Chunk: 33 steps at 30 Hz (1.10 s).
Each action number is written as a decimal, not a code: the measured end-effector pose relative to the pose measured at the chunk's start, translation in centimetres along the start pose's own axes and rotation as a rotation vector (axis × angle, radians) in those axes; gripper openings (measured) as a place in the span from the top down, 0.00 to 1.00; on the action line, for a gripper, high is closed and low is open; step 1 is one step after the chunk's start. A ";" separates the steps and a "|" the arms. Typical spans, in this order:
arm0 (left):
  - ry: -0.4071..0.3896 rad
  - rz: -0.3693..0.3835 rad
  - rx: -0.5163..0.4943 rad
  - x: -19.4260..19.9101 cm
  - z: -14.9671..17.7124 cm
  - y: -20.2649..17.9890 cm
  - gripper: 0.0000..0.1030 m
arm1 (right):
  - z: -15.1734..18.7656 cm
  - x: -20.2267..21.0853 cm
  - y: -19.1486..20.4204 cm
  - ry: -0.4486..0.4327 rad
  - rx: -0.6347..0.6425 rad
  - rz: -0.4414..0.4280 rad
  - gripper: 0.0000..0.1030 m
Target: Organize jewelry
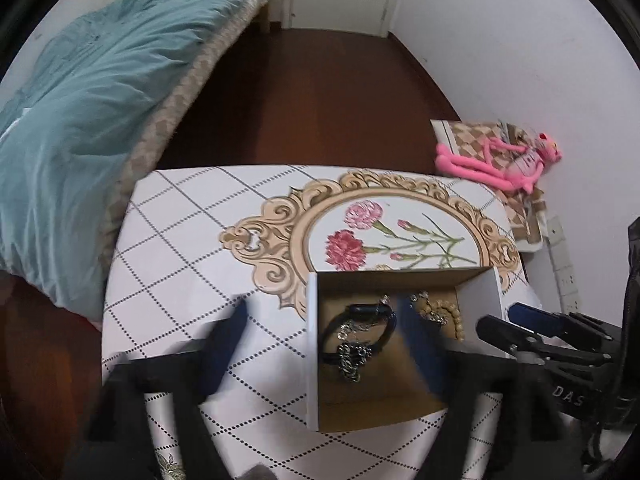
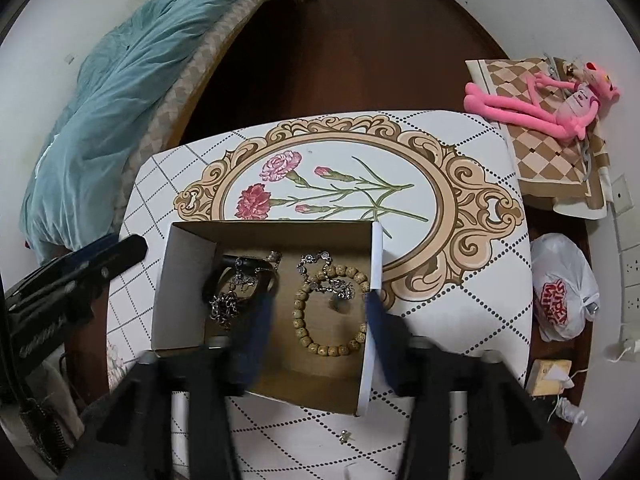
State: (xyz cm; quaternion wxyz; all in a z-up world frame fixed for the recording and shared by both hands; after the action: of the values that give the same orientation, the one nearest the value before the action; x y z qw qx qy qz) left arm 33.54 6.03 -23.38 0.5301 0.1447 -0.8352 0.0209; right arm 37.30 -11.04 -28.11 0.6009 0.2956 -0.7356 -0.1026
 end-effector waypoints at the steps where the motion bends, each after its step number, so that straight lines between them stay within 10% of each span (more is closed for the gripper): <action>1: -0.005 0.000 0.003 0.1 -0.1 0.1 0.21 | 0.0 0.2 0.0 -0.004 0.001 0.007 0.46; 7: -0.019 -0.074 -0.001 0.2 0.9 1.3 0.02 | 0.0 1.8 0.1 -0.048 0.043 0.085 0.45; 11: -0.062 -0.127 0.005 0.7 1.7 2.1 0.01 | 0.9 2.6 -0.4 -0.072 0.074 0.191 0.05; 33: -0.185 -0.153 0.014 8.3 7.2 1.6 0.00 | 8.0 9.6 1.4 -0.244 0.101 0.342 0.02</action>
State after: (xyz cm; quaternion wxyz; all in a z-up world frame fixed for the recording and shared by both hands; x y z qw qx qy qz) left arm 23.47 4.36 -18.94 0.4500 0.2128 -0.8669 -0.0272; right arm 28.27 -16.88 -21.53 0.5004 0.1814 -0.8466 0.0029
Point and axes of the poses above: each gripper's, at about its wrist camera, not at the fingertips, and x roughly against the way its jaws point, y to its left, z to its underside, the point moved 9 cm from there along -x, roughly the way its jaws point, and after that the axes turned 15 degrees about -z, right-handed, at the moved point
